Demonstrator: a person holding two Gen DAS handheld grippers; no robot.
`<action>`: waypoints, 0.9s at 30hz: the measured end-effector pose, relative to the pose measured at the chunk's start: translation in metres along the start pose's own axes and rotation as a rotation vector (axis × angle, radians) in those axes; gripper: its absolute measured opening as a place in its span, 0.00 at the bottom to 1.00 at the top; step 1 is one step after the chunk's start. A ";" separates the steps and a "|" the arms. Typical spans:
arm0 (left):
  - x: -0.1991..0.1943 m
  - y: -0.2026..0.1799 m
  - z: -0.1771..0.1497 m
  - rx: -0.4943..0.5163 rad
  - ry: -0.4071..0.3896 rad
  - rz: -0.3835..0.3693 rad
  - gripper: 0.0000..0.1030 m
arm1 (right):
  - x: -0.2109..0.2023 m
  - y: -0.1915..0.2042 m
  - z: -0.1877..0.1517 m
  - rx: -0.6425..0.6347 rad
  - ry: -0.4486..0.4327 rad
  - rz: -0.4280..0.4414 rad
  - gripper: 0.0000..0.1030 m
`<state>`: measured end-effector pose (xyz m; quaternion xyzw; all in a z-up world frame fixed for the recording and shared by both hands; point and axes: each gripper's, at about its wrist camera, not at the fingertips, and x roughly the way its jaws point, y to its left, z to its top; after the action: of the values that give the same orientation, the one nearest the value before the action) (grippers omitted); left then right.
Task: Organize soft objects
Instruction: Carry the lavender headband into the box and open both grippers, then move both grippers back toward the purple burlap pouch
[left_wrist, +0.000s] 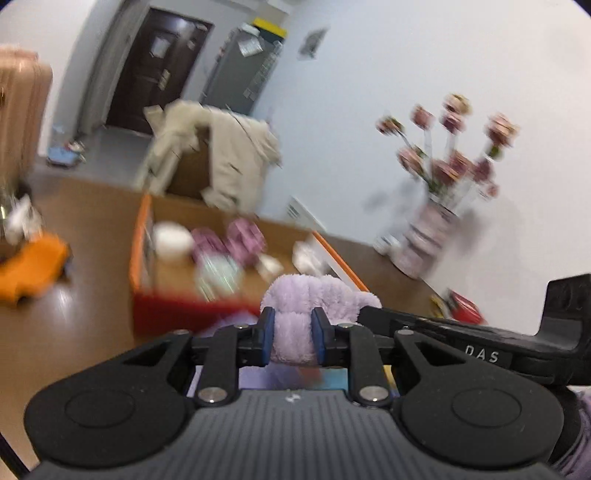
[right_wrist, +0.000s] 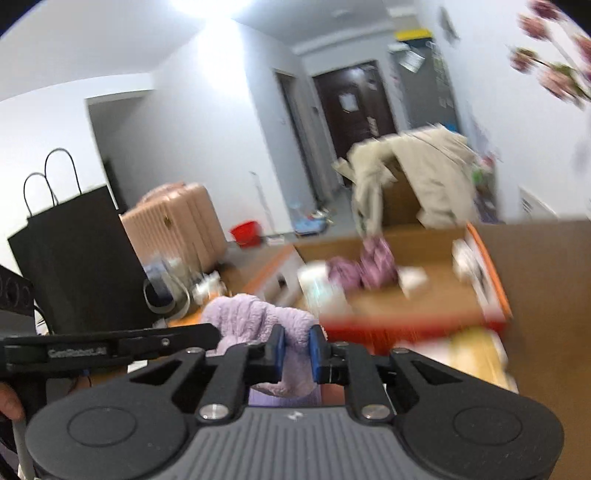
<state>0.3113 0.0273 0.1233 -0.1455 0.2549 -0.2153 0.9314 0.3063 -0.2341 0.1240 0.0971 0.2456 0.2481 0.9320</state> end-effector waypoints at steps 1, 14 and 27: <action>0.012 0.006 0.012 -0.002 0.006 0.034 0.21 | 0.019 -0.002 0.014 -0.007 0.018 0.006 0.13; 0.096 0.063 0.030 0.062 0.134 0.236 0.51 | 0.198 -0.032 0.028 0.063 0.343 -0.050 0.21; 0.004 0.024 0.035 0.154 0.001 0.224 0.66 | 0.091 -0.007 0.061 -0.012 0.167 -0.097 0.55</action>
<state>0.3406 0.0516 0.1416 -0.0442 0.2529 -0.1288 0.9578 0.4088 -0.1973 0.1376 0.0586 0.3251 0.2114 0.9199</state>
